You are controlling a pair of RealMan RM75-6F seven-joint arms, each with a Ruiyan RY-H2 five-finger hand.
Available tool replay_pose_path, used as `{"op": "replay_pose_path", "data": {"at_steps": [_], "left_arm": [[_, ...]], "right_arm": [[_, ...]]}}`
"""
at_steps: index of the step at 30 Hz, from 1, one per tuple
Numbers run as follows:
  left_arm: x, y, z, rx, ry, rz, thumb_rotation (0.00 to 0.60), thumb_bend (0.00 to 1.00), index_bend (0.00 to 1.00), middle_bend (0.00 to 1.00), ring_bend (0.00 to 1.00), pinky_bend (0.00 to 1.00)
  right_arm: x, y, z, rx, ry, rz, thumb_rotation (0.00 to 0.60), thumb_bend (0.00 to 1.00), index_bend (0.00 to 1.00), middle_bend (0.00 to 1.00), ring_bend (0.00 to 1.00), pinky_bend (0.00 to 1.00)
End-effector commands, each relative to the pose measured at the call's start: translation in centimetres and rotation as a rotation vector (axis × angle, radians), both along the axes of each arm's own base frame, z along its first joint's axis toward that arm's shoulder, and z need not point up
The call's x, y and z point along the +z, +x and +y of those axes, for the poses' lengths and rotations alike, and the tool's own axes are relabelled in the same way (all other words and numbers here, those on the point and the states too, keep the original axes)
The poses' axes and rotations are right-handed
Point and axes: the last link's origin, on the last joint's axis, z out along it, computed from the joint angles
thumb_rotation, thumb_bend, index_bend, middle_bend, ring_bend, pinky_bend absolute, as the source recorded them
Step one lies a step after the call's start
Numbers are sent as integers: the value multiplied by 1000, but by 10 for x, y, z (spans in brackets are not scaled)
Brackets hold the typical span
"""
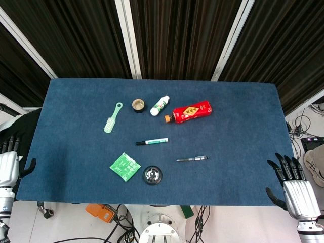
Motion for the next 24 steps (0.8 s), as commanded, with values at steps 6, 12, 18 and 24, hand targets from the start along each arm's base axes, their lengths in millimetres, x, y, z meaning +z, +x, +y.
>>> {"op": "replay_pose_path", "data": {"at_steps": [6,12,18,24], "left_arm": [[0,0,0,-3,-3,4,600,344,73,0,66,132],[-2,2,2,-6,-11,4,600,344,73,0,66,132],[-5,5,2,-20,-18,10,600,344,73,0,66,132],[-4,4,2,-10,-8,2,600,345,73,0,66,132]], "right_arm": [[-1,0,-1,-1,7,2,600,459,220,80,69,0],[-2,-2,-4,-19,-2,5,600,459,215,80,69,0],[-5,-2,-6,-1,-14,-4,600,458,224,80,69,0],[-26,0,-26,62,-6,-7,600,459,325,80,75,0]]}}
